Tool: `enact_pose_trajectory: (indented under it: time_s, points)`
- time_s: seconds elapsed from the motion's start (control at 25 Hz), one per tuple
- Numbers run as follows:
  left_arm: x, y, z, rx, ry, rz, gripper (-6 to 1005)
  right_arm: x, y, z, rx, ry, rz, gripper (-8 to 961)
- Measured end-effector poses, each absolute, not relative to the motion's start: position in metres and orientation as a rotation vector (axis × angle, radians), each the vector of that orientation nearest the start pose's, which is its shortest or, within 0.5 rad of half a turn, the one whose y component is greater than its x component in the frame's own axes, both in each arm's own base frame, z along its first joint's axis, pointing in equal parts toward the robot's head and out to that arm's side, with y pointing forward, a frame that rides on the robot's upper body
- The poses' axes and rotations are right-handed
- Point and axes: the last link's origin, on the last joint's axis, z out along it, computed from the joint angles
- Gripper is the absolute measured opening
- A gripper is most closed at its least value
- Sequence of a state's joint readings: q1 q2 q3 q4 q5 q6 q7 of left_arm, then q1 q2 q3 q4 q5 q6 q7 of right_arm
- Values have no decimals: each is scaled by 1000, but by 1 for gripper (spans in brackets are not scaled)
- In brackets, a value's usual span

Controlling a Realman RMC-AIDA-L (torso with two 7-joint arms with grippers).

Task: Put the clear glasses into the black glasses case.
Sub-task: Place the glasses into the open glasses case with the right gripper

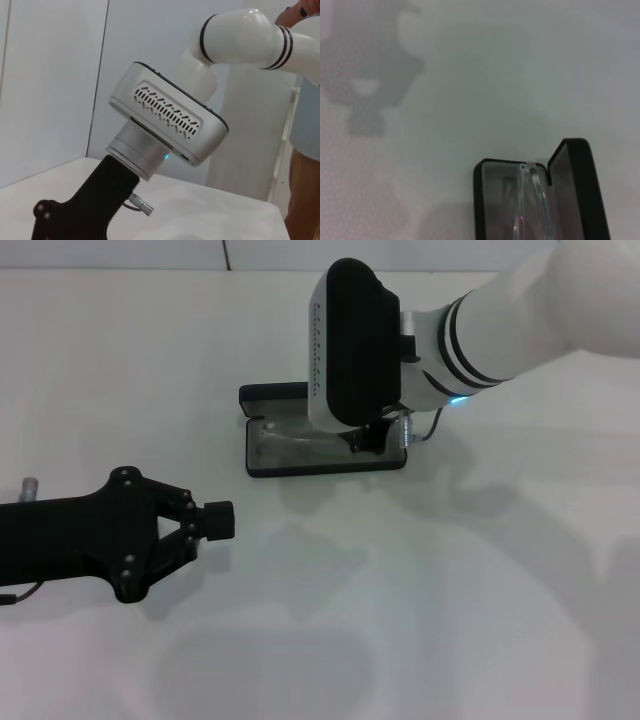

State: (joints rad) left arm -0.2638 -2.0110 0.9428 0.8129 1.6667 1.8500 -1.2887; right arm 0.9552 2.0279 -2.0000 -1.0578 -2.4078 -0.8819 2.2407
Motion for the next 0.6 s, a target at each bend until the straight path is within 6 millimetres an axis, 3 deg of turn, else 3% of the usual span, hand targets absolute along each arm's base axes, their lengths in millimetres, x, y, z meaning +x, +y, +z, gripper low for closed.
enact_pose_trajectory:
  time_s: [0.6]
  points:
    - [-270,254,37,-2811,-386,-972,46,69,391,-115,-2697,-397,-462,116]
